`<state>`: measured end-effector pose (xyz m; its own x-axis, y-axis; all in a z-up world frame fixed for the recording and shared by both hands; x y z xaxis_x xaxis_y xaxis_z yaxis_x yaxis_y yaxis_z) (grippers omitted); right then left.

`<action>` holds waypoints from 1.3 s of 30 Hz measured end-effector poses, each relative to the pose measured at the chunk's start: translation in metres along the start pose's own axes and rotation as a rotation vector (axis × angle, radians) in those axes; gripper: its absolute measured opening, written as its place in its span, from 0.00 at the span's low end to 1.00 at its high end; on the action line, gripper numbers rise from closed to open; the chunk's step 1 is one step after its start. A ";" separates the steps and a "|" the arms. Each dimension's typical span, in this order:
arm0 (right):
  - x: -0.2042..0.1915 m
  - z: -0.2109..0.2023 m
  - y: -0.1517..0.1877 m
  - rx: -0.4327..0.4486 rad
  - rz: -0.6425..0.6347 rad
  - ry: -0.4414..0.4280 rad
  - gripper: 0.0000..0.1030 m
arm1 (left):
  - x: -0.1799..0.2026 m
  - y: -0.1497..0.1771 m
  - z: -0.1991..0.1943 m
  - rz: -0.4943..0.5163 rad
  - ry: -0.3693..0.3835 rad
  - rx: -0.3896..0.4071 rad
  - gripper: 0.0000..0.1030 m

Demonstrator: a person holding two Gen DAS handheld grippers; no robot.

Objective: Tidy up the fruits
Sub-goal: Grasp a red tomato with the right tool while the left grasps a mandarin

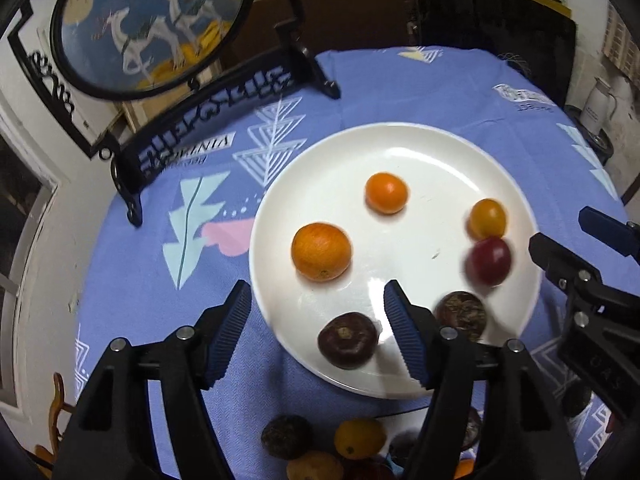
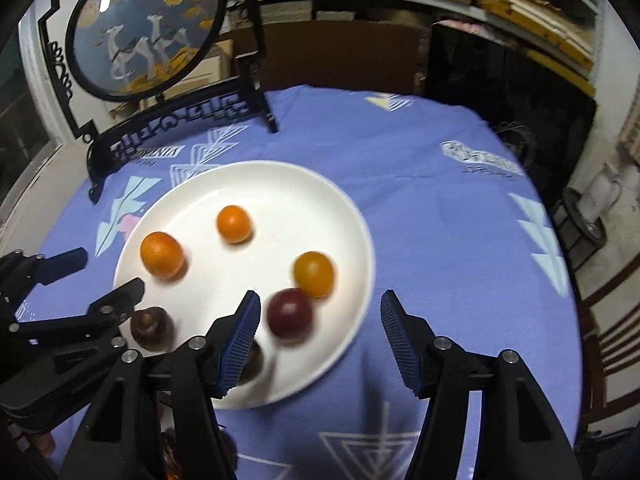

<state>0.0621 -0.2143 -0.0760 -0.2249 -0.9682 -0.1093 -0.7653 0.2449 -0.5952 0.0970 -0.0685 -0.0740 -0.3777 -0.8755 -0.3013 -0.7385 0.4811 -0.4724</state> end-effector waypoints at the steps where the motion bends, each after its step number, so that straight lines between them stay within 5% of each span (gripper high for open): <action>1: 0.004 -0.004 0.001 0.004 0.009 0.005 0.62 | 0.002 -0.001 -0.003 0.005 0.001 0.007 0.67; 9: 0.021 -0.028 0.010 0.018 0.053 -0.016 0.63 | 0.010 0.007 -0.017 0.008 0.013 0.020 0.67; 14: 0.037 -0.061 0.031 0.032 0.058 -0.145 0.70 | -0.007 0.030 -0.037 -0.018 0.050 0.049 0.75; 21: 0.067 -0.085 0.096 -0.016 0.062 -0.174 0.72 | -0.021 0.092 -0.055 -0.024 0.153 0.039 0.75; 27: 0.018 -0.085 0.169 -0.155 -0.104 -0.281 0.71 | -0.003 0.155 -0.052 0.004 0.225 -0.045 0.75; 31: -0.021 -0.069 0.187 -0.221 -0.176 -0.319 0.52 | -0.005 0.179 -0.043 -0.032 0.236 -0.101 0.75; 37: -0.036 -0.053 0.188 -0.246 -0.210 -0.301 0.47 | -0.006 0.186 -0.046 -0.041 0.242 -0.096 0.75; 39: -0.039 -0.045 0.186 -0.261 -0.223 -0.287 0.36 | -0.002 0.185 -0.047 -0.030 0.251 -0.096 0.75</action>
<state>-0.0985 -0.1287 -0.1470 0.1108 -0.9646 -0.2393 -0.9108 -0.0022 -0.4128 -0.0654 0.0207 -0.1216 -0.4729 -0.8785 -0.0681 -0.7964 0.4592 -0.3935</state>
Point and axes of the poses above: each gripper's, at about its wrist camera, not at the fingertips, and z roughly the way its jaws point, x to its right, y to its underside, the point moved 3 cm from there along z, roughly the way its jaws point, and after that the axes turned 10 degrees about z, right-handed, at the moved point
